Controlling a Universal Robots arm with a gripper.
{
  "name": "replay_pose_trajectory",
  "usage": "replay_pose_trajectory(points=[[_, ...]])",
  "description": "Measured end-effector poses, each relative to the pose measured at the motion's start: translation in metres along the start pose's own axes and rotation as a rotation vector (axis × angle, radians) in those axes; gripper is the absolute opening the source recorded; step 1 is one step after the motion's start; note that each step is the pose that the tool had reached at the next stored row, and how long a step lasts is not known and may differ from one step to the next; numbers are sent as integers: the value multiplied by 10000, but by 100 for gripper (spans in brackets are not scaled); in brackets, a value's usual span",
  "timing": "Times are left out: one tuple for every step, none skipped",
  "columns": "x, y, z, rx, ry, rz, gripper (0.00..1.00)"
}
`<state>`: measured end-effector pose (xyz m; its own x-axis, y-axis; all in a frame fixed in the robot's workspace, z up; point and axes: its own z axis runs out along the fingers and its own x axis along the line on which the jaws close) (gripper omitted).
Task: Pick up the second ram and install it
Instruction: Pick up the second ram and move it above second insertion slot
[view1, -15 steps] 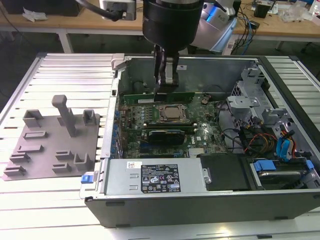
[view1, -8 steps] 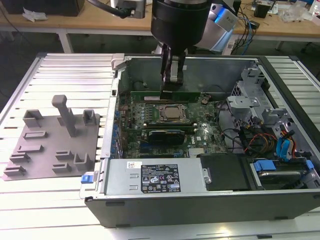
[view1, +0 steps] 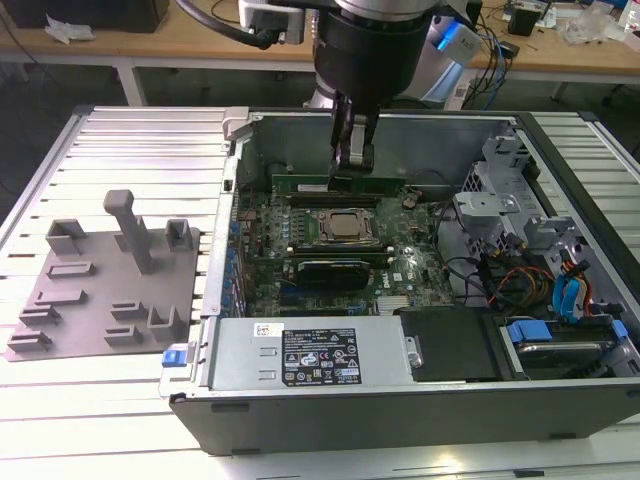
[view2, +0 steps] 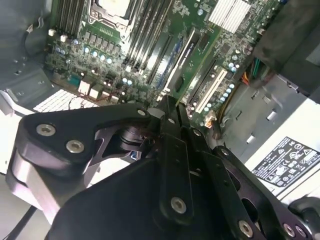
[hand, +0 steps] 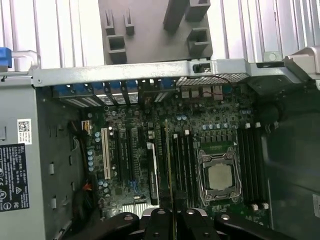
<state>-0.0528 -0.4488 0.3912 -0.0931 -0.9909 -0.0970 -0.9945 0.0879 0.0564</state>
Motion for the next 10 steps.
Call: replay_pose_trajectory(points=[[-2,-9,12,-5,0,1,11],[-4,-29,38,-18,2,2,11],[-5,-44,55,-28,4,3,11],[-7,-74,79,-45,4,5,11],[-9,-92,91,-54,5,6,11],[-11,-106,98,-61,6,7,11],[-12,-120,106,-69,6,7,11],[-13,-133,115,-76,7,8,11],[-14,-161,138,-91,8,9,11],[-15,-175,150,-98,7,9,11]])
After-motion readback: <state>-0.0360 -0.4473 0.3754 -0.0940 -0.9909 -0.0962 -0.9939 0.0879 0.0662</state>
